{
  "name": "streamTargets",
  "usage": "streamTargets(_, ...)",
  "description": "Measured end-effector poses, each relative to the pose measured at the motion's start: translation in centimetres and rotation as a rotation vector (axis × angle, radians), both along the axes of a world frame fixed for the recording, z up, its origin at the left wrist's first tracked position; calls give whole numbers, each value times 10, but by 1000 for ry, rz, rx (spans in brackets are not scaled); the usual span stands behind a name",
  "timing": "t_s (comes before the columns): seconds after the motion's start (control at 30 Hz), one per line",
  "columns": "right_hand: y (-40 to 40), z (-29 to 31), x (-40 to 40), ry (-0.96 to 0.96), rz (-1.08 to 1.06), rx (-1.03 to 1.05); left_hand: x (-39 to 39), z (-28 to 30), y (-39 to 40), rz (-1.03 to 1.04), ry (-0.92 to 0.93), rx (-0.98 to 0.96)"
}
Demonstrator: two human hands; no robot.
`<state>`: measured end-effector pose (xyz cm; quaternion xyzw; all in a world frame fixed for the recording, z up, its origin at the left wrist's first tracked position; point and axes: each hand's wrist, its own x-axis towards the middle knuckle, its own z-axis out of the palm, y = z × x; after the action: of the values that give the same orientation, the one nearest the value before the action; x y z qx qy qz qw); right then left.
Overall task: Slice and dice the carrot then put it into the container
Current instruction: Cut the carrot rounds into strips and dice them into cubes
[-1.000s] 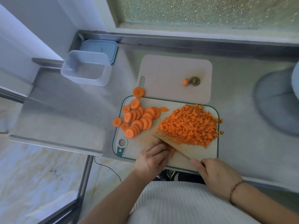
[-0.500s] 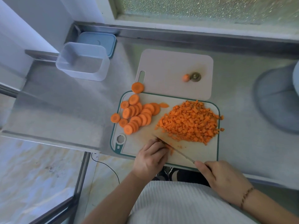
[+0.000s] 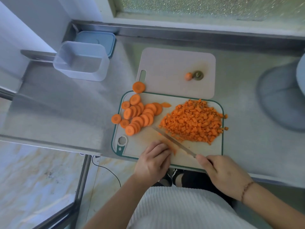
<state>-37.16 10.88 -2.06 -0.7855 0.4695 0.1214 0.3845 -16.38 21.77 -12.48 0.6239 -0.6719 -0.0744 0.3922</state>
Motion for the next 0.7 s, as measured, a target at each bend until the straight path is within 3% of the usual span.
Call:
streamTargets(0.33, 21, 4, 10, 206, 131, -75, -4, -6, 3, 99, 77, -31)
streamTargets(0.53, 5, -8, 30, 28, 57, 12, -3, -1, 3, 99, 110, -4)
streamTargets(0.7, 8, 1, 7, 11, 40, 55, 0, -3, 10, 116, 74, -25)
